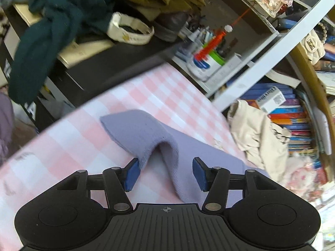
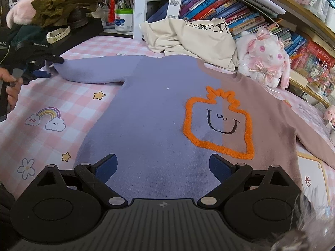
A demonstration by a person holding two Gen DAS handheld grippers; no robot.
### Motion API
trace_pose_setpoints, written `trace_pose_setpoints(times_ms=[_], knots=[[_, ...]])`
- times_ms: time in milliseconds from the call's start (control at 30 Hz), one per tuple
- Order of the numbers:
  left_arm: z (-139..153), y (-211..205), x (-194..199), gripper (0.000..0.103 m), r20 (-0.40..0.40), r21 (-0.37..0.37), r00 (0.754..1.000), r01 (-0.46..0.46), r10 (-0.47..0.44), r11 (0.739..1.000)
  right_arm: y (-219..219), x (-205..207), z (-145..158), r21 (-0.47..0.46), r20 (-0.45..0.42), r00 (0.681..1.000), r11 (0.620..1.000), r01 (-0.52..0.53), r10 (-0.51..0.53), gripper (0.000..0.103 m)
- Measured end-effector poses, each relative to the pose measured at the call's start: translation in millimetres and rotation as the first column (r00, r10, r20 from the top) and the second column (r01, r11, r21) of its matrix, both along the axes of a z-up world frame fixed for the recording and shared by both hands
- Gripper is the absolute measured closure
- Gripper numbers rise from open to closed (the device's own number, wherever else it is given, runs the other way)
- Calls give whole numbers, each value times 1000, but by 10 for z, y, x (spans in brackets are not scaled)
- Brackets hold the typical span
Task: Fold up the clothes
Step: 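Move the left gripper to the lavender sleeve cuff and grasp it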
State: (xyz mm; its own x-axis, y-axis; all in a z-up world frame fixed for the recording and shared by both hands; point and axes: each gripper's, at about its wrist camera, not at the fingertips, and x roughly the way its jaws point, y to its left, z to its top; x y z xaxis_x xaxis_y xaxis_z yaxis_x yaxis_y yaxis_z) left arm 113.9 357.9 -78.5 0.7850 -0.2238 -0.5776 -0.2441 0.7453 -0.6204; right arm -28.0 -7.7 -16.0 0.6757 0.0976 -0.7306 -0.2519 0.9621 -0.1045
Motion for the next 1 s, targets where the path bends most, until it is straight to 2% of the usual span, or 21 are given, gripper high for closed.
trace_pose_setpoints(times_ms=[67, 233, 333, 433, 467, 667, 867, 967, 1000], knots=[[-13, -20, 16, 49, -4, -32, 1000, 8, -8, 999, -15, 4, 1, 2, 1, 1000, 1000, 5, -5, 8], [-4, -32, 83, 44, -17, -36, 1000, -1, 0, 999, -61, 1, 11, 8, 5, 1000, 1000, 24, -24, 8], [3, -18, 129, 38, -35, -68, 999, -26, 24, 997, -87, -7, 18, 12, 10, 999, 999, 35, -35, 8], [11, -121, 194, 38, -38, -74, 999, 9, -12, 997, -115, -1, 18, 20, 9, 999, 999, 49, -50, 8], [18, -163, 206, 38, -37, -55, 999, 14, -16, 998, -121, 1, 19, 22, 8, 999, 998, 54, -54, 8], [37, -35, 168, 41, -38, -2, 996, -77, 77, 997, -136, -26, 53, 17, 29, 998, 998, 58, -58, 8], [19, 336, 158, 44, -54, -73, 989, -145, 141, 987, -184, -30, 63, 23, 32, 996, 997, 79, -80, 8], [10, 385, 164, 53, -67, -83, 987, -150, 145, 985, -175, -23, 63, 23, 30, 997, 997, 73, -74, 8], [4, 394, 163, 59, -70, -83, 987, -150, 145, 985, -175, -25, 63, 22, 29, 997, 997, 72, -72, 8]])
